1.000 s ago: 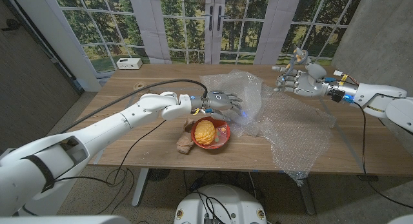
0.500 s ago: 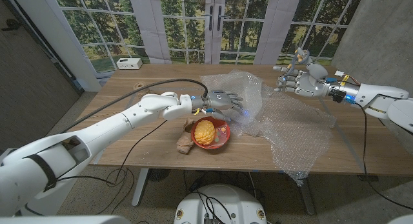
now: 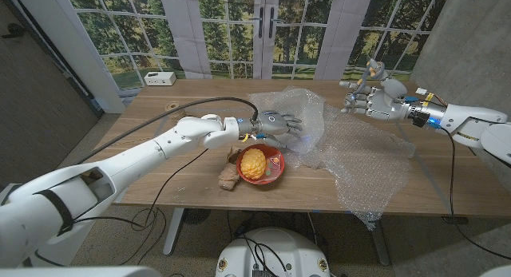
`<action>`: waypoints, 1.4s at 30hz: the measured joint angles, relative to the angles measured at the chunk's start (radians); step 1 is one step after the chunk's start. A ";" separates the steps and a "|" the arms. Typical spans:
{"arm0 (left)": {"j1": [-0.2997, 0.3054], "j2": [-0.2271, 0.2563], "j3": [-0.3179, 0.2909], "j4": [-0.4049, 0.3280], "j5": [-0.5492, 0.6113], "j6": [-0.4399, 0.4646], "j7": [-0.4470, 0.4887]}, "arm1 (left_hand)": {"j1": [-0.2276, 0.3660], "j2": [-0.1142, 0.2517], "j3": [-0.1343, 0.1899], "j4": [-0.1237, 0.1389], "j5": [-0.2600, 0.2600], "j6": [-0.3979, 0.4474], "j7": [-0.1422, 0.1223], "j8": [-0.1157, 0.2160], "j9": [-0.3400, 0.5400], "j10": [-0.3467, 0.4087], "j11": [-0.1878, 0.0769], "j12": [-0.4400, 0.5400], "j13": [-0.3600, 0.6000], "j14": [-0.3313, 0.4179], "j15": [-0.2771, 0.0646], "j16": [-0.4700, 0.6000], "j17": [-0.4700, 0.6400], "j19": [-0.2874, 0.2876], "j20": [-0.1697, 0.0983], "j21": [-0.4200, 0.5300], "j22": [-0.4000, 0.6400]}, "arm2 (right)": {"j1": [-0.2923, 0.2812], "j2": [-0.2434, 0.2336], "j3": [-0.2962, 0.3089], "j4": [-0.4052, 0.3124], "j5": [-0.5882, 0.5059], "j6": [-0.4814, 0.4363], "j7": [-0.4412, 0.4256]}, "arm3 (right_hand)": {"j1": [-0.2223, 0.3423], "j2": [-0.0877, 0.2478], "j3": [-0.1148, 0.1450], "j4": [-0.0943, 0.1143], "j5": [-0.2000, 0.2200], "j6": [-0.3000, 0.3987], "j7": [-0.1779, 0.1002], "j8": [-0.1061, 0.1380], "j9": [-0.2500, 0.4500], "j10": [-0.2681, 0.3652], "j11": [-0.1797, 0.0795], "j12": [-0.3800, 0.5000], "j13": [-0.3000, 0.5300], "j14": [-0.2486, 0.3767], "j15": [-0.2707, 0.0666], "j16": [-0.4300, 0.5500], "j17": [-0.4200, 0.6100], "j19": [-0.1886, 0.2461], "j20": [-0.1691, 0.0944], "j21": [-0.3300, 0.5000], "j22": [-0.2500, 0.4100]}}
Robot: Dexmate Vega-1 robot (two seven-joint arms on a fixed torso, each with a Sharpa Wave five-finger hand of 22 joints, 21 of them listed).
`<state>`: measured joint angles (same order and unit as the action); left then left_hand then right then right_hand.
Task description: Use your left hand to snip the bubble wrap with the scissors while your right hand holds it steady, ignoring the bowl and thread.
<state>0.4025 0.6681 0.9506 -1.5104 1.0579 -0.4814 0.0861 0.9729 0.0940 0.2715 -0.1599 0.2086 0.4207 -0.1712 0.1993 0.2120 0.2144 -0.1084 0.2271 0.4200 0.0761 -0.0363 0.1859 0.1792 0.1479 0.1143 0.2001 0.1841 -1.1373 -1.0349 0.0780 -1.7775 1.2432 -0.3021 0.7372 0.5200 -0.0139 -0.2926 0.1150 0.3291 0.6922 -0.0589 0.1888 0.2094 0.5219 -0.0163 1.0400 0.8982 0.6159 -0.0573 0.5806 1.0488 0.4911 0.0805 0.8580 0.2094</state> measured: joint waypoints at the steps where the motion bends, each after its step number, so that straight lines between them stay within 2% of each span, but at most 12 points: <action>1: -0.001 0.000 0.000 0.000 0.000 0.000 0.000 | 0.000 0.000 0.000 0.000 0.000 0.003 -0.003 0.000 0.000 0.005 -0.005 0.003 0.000 0.003 0.003 0.003 0.000 0.000 0.000 0.000 0.000 | 0.001 0.001 0.000 0.001 0.000 -0.001 0.000 | 0.000 0.000 -0.001 0.001 0.000 0.000 0.000 0.000 0.000 0.000 0.000 0.000 0.000 0.000 0.000 0.000 0.000 0.000 0.000 0.000 0.000; 4: -0.012 0.002 0.003 0.005 -0.013 -0.017 -0.015 | 0.000 0.000 0.000 0.000 0.000 0.006 -0.006 0.005 0.000 0.013 -0.013 0.003 0.000 0.007 -0.001 0.003 0.000 0.000 0.000 0.000 0.000 | 0.004 0.002 0.000 0.004 0.000 -0.002 -0.001 | -0.005 0.005 -0.002 0.002 0.000 0.000 0.000 0.000 0.000 0.000 0.000 0.000 0.002 0.000 0.000 0.000 0.000 0.000 0.000 0.000 0.000; 20: -0.053 0.002 0.005 0.039 -0.046 -0.073 -0.061 | -0.027 -0.027 -0.016 0.016 0.000 0.008 -0.008 0.005 -0.003 0.009 -0.009 0.003 0.000 0.007 -0.001 0.003 0.005 0.000 0.000 0.000 0.000 | 0.040 0.007 -0.028 0.029 -0.003 -0.009 0.002 | -0.005 0.005 -0.002 0.002 0.000 0.000 0.000 0.000 0.000 0.000 0.000 0.007 0.003 0.000 0.000 0.000 0.000 0.000 0.000 -0.004 -0.005; 28: -0.069 -0.012 0.016 0.065 -0.039 -0.093 -0.053 | -0.036 -0.025 -0.021 0.015 0.000 -0.059 -0.001 -0.014 -0.003 -0.028 0.003 0.003 0.000 -0.016 -0.001 0.003 0.005 -0.004 0.004 0.000 0.000 | 0.044 0.006 -0.031 0.032 -0.003 -0.010 0.003 | 0.000 0.011 -0.002 0.002 0.000 0.000 0.000 0.000 0.000 0.000 0.001 0.007 0.002 0.000 0.000 -0.004 0.000 0.000 0.000 -0.004 -0.005; 33: -0.075 -0.021 0.024 0.079 -0.034 -0.097 -0.045 | -0.036 -0.025 -0.021 0.015 0.007 -0.102 0.009 -0.022 -0.003 -0.055 -0.006 -0.003 0.000 -0.019 0.003 0.003 0.005 -0.004 0.004 0.000 0.000 | 0.042 0.005 -0.031 0.032 -0.002 -0.010 0.003 | 0.000 0.011 -0.005 0.005 0.000 0.000 0.000 0.000 0.000 0.000 0.001 0.007 0.001 0.000 0.000 -0.004 0.000 0.000 0.000 -0.004 -0.005; 42: -0.085 -0.037 0.038 0.098 -0.032 -0.099 -0.032 | -0.036 -0.025 -0.021 0.015 0.007 -0.111 0.007 -0.022 -0.003 -0.062 -0.009 -0.003 0.000 -0.023 -0.001 0.003 0.005 -0.007 0.007 0.000 0.000 | 0.038 0.002 -0.024 0.032 0.000 -0.010 0.003 | 0.000 0.011 -0.005 0.005 0.000 0.000 0.000 0.000 0.000 0.002 -0.002 0.008 0.000 0.000 0.000 -0.004 0.000 0.000 0.000 -0.004 -0.005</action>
<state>0.3178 0.6316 0.9886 -1.4120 1.0258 -0.5803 0.0539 0.9370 0.0689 0.2504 -0.1448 0.2152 0.3098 -0.1639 0.1768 0.2091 0.1523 -0.1178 0.2238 0.4198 0.0534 -0.0375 0.1888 0.1840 0.1406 0.1215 0.2002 0.1839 -1.0993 -1.0324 0.0544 -1.7459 1.2436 -0.3124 0.7397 0.5201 -0.0034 -0.2978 0.1203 0.3290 0.6921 -0.0588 0.1888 0.2096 0.5240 -0.0182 1.0483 0.8982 0.6159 -0.0573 0.5768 1.0487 0.4911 0.0805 0.8543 0.2044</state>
